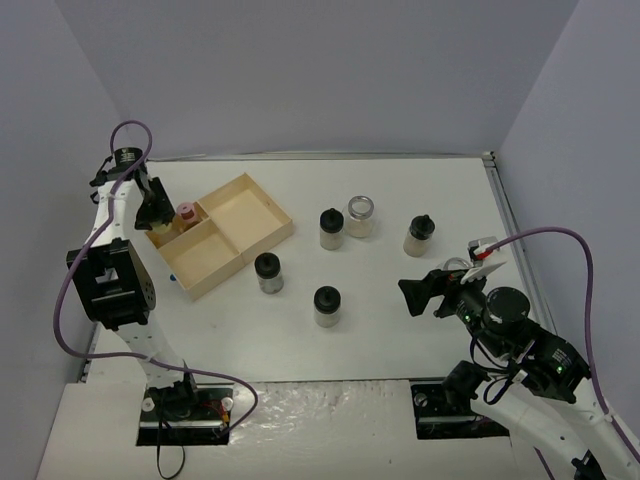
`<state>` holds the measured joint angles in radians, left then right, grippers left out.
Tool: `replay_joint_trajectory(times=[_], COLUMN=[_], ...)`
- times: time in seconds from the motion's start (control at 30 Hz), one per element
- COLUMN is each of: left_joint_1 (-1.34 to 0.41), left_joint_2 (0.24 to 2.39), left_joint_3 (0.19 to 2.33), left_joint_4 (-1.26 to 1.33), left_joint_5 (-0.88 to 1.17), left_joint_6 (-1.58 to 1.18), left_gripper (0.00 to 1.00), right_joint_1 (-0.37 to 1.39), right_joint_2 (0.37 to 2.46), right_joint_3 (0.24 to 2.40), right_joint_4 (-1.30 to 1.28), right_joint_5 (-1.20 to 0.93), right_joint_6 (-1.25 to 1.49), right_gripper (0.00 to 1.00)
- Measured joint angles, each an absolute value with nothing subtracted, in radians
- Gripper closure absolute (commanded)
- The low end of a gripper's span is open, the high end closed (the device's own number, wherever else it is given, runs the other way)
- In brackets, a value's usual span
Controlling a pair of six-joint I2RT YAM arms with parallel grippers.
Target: Organize the condiment bottles
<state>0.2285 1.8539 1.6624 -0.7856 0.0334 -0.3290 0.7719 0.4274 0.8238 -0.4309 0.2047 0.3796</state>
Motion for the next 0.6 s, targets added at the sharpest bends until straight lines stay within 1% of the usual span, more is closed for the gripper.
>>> replay_joint_trajectory(times=[0.07, 0.13, 0.3, 0.47, 0.6], left_joint_1=[0.227, 0.225, 0.224, 0.224, 0.224], left_joint_2=[1.857, 1.857, 1.857, 1.843, 1.781], left_joint_3=[1.646, 1.634, 1.620, 1.619, 1.596], left_joint_4=[-0.772, -0.763, -0.754, -0.761, -0.771], left_joint_5=[0.032, 0.031, 0.033, 0.038, 0.052], left_joint_6=[-0.334, -0.340, -0.352, -0.354, -0.361], left_gripper=[0.48, 0.37, 0.19, 0.10, 0.07], right_joint_1=[0.772, 0.772, 0.772, 0.772, 0.772], right_joint_2=[0.424, 0.422, 0.422, 0.422, 0.422], right_joint_3=[0.822, 0.819, 0.813, 0.812, 0.812], right_joint_4=[-0.431, -0.431, -0.431, -0.431, -0.431], right_joint_5=[0.205, 0.205, 0.205, 0.205, 0.205], right_joint_6=[0.383, 0.385, 0.386, 0.390, 0.393], right_gripper=[0.00, 0.00, 0.00, 0.00, 0.00])
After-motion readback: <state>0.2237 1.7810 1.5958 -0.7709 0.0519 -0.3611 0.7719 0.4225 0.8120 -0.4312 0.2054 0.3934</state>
